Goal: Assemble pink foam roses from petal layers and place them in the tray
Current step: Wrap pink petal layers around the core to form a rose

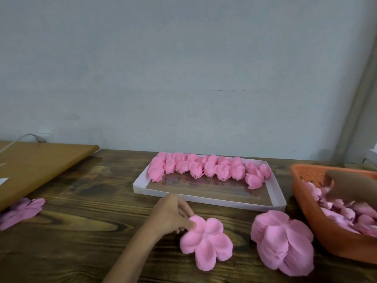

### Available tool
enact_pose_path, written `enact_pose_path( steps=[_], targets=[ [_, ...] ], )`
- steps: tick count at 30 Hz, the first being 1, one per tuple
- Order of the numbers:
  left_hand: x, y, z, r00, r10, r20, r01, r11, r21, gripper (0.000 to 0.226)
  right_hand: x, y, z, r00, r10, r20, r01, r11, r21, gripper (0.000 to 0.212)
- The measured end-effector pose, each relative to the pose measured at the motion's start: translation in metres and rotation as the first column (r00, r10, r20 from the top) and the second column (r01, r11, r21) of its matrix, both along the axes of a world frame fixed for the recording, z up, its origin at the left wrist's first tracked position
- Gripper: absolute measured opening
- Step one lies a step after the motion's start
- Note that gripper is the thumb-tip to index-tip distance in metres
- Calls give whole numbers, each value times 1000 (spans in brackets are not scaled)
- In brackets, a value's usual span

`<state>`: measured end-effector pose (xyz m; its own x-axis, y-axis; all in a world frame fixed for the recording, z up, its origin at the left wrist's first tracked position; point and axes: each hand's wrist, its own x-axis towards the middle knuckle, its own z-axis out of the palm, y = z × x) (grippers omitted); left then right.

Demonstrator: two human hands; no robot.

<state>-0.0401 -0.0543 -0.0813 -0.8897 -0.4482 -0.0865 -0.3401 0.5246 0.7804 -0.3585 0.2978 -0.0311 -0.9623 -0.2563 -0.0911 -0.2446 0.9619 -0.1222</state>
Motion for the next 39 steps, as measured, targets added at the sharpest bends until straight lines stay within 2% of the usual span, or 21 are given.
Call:
enact_pose_path(
  steps=[2,4,6,11,15,17,19,22,24,25,27,29,32,34,37,39],
  targets=[
    [1,-2,1,1000,-2,-31,2,1000,17,12,-9,3,6,980,19,-196,-19,1000,4,14],
    [2,-2,3,999,-1,-52,3,999,45,8,-15,4,13,950,34,-312,-50,998,-45,2],
    [2,-3,4,998,-2,-64,5,999,52,5,-12,1,20,946,45,-321,-63,997,-45,10],
    [3,-2,4,995,-16,-95,11,999,-48,7,20,-11,34,952,34,-304,-35,999,3,10],
    [4,-4,6,993,-36,-110,21,990,-137,10,53,-24,43,936,78,-343,-136,980,-147,3],
    [4,-9,9,981,-47,-186,39,998,-46,11,75,-38,52,938,103,-330,-197,943,-266,11],
    [2,-18,15,952,22,-304,26,988,155,19,99,-55,59,943,130,-306,-249,887,-390,19],
    [-9,-35,23,892,201,-404,10,886,464,22,137,-83,66,928,186,-323,-346,752,-561,29],
    [-20,-41,26,867,268,-420,32,812,583,13,157,-105,65,917,228,-328,-395,631,-668,28],
    [-27,-41,26,859,280,-429,53,784,619,17,165,-117,62,912,249,-327,-411,578,-705,25],
    [-40,-40,25,839,306,-450,76,753,654,28,177,-145,50,900,309,-307,-427,484,-764,13],
    [-51,-37,21,820,334,-465,63,754,653,35,186,-172,32,889,365,-276,-416,396,-818,14],
    [-61,-33,7,803,366,-471,21,772,635,36,192,-203,-5,878,387,-280,-417,334,-845,16],
    [-66,-33,-5,782,416,-465,-4,749,662,35,192,-213,-29,865,377,-332,-459,325,-827,19],
    [-72,-33,-15,769,481,-420,-75,721,688,10,192,-218,-52,839,379,-391,-524,364,-770,23],
    [-76,-35,-19,766,490,-417,-86,720,689,9,193,-216,-61,828,349,-439,-555,391,-735,21]
  ],
)
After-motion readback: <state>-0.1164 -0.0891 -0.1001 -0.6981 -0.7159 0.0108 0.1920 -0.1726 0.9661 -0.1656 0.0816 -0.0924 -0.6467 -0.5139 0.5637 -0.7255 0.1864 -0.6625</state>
